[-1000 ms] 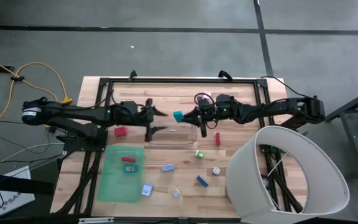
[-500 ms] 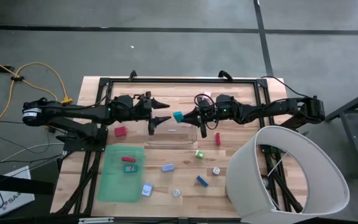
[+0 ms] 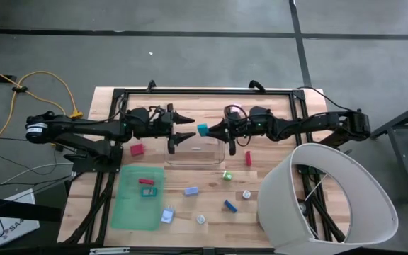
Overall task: Pick & Place Office items
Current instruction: Put the light blue digital clock into the green bin
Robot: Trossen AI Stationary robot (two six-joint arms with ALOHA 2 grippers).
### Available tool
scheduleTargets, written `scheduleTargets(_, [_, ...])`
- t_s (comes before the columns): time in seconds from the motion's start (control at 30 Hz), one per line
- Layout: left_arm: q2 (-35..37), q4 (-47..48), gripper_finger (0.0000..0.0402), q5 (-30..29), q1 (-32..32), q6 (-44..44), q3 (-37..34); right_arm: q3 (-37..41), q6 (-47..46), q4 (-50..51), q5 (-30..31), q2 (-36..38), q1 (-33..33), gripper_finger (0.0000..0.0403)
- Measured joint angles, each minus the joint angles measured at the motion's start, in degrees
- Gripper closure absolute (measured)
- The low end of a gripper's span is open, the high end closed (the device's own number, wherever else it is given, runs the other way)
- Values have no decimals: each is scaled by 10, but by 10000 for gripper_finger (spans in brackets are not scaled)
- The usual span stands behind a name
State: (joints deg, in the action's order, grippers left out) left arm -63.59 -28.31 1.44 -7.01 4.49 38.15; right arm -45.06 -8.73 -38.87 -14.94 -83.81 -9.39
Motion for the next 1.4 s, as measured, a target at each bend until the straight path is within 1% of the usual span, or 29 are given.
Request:
scheduleTargets(0.17, [-14, -27, 158, 2, 0, 3, 0, 0, 0, -5, 22, 0, 0, 362])
scheduleTargets(0.4, [-67, -95, 158, 6, 0, 11, 0, 0, 0, -8, 22, 0, 0, 362])
scheduleTargets(0.53, [-72, -126, 158, 14, 0, 14, 1, 0, -1, -6, 26, 0, 0, 362])
scheduleTargets(0.7, [-74, -126, 164, 15, -4, 19, 1, 0, -2, -4, 25, 0, 0, 362])
scheduleTargets(0.8, [-75, -125, 177, 15, -4, 20, 1, 0, -2, -4, 14, 0, 0, 362])
scheduleTargets(1.4, [-75, -126, 284, 13, -4, 20, 1, 0, -7, 6, 13, 0, 0, 362])
